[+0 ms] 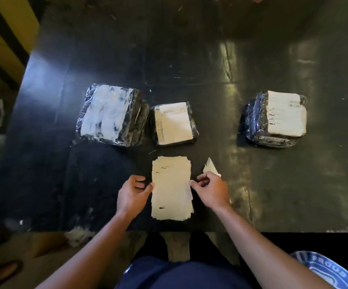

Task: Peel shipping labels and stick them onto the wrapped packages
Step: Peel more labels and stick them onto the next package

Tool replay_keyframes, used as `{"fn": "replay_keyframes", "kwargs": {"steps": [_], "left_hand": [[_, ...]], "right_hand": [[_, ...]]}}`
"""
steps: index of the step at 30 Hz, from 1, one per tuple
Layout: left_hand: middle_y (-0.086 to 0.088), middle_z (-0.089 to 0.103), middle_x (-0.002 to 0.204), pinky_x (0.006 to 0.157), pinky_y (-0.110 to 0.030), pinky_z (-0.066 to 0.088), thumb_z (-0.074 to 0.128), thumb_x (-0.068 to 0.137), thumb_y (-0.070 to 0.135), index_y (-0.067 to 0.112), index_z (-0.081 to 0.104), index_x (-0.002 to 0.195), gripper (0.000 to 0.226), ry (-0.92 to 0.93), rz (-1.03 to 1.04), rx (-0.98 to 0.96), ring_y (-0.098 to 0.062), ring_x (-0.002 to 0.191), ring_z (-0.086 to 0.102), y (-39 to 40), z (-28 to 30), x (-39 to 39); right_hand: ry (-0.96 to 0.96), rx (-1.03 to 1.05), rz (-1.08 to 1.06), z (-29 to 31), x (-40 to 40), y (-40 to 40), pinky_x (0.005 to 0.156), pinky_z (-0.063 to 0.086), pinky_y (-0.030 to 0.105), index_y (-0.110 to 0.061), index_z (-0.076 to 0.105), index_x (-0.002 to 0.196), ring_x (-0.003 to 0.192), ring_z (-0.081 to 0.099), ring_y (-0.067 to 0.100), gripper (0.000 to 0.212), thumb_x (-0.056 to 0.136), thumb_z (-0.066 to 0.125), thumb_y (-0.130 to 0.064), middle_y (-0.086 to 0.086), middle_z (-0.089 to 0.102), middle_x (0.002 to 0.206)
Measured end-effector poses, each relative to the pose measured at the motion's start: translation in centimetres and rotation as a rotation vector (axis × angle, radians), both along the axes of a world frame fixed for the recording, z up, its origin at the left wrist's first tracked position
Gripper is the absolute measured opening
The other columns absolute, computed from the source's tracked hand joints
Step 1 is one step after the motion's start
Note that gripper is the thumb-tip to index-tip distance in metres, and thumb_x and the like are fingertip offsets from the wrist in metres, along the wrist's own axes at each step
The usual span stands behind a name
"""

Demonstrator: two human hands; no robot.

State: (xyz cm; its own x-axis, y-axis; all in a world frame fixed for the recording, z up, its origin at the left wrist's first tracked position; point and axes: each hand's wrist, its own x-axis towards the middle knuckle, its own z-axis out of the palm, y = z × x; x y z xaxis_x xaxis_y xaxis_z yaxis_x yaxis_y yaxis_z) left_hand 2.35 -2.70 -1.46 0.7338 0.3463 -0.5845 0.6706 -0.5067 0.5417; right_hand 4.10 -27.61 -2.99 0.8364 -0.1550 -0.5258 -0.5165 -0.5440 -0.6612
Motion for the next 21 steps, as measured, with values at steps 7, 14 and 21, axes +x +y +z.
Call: {"fn": "replay_keyframes", "kwargs": {"steps": [7, 14, 21], "left_hand": [[0.004, 0.071, 0.114, 0.080, -0.034, 0.060, 0.081, 0.088, 0.047, 0.026, 0.062, 0.126, 0.048, 0.139, -0.044, -0.085, -0.014, 0.101, 0.070, -0.8, -2.0, -0.7], [0.004, 0.074, 0.112, 0.087, -0.040, 0.062, 0.085, 0.084, 0.049, 0.024, 0.063, 0.124, 0.052, 0.139, -0.049, -0.113, -0.016, 0.102, 0.071, -0.5, -2.7, -0.5], [0.006, 0.068, 0.114, 0.079, -0.033, 0.058, 0.084, 0.086, 0.045, 0.027, 0.059, 0.127, 0.051, 0.054, -0.025, -0.019, -0.012, 0.100, 0.069, -0.7, -1.4, -0.5]], "right_hand": [[0.197, 0.086, -0.175, -1.3, -0.4, 3.0, 0.068, 0.045, 0.028, -0.015, 0.069, 0.087, 0.082, 0.064, 0.015, 0.039, 0.073, 0.094, -0.042, -0.002, 0.071, 0.088], [0.279, 0.230, -0.314, -1.5, -0.1, 1.8, 0.084, 0.055, 0.034, -0.005, 0.076, 0.089, 0.097, 0.069, 0.022, 0.022, 0.082, 0.090, -0.020, 0.002, 0.075, 0.100], [0.181, 0.294, -0.322, 0.4, -0.4, 0.5, 0.094, 0.061, 0.043, -0.013, 0.076, 0.095, 0.100, 0.073, 0.024, 0.008, 0.089, 0.081, -0.012, 0.003, 0.077, 0.101]]}}
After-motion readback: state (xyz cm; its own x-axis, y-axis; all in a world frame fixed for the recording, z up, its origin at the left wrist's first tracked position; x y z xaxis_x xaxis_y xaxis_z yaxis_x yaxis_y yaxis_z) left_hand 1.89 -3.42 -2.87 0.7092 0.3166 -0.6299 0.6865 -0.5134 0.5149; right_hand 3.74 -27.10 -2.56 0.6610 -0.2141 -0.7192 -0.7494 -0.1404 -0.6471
